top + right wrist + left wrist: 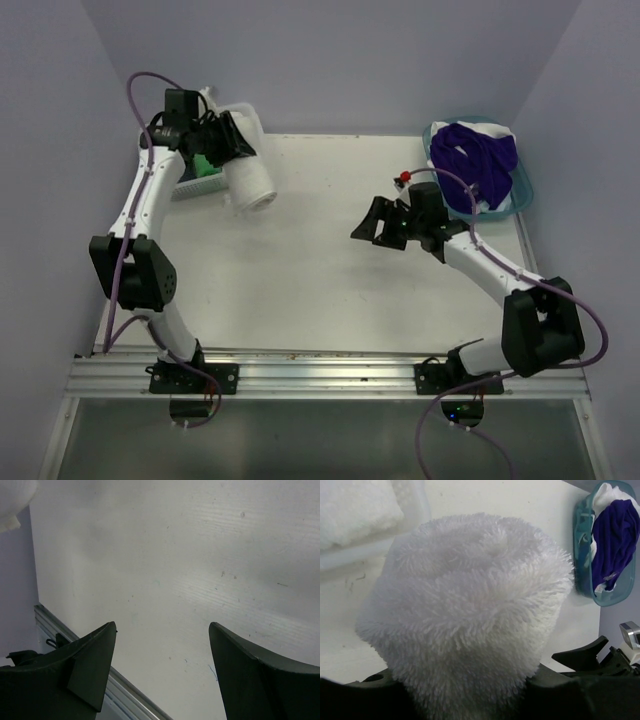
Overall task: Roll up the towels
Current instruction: Place the rolled towel into the container
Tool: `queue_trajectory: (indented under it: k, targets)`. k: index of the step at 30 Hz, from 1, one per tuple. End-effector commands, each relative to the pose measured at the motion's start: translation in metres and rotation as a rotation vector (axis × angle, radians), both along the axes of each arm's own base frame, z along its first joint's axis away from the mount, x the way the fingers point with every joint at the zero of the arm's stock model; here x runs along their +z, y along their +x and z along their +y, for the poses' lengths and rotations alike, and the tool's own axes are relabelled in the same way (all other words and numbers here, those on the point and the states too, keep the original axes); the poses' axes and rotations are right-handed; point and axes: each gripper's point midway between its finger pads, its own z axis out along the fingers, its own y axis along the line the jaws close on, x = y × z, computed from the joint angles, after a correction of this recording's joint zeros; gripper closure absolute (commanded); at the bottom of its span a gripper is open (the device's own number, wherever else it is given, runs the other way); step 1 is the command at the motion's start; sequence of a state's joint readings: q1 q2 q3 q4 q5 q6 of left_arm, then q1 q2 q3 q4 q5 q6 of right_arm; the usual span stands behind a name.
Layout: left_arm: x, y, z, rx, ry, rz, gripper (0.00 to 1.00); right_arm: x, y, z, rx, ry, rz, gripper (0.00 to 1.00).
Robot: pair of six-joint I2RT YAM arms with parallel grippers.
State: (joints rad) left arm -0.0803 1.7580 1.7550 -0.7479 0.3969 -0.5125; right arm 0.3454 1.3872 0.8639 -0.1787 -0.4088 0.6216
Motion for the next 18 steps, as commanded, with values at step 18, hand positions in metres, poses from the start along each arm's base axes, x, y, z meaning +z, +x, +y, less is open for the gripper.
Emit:
queue_trajectory:
  k: [18]
  targets:
    - [0.054, 0.095, 0.118, 0.069, -0.095, -0.200, 0.85, 0.024, 0.140, 0.158, 0.019, 0.067, -0.105, 0.22]
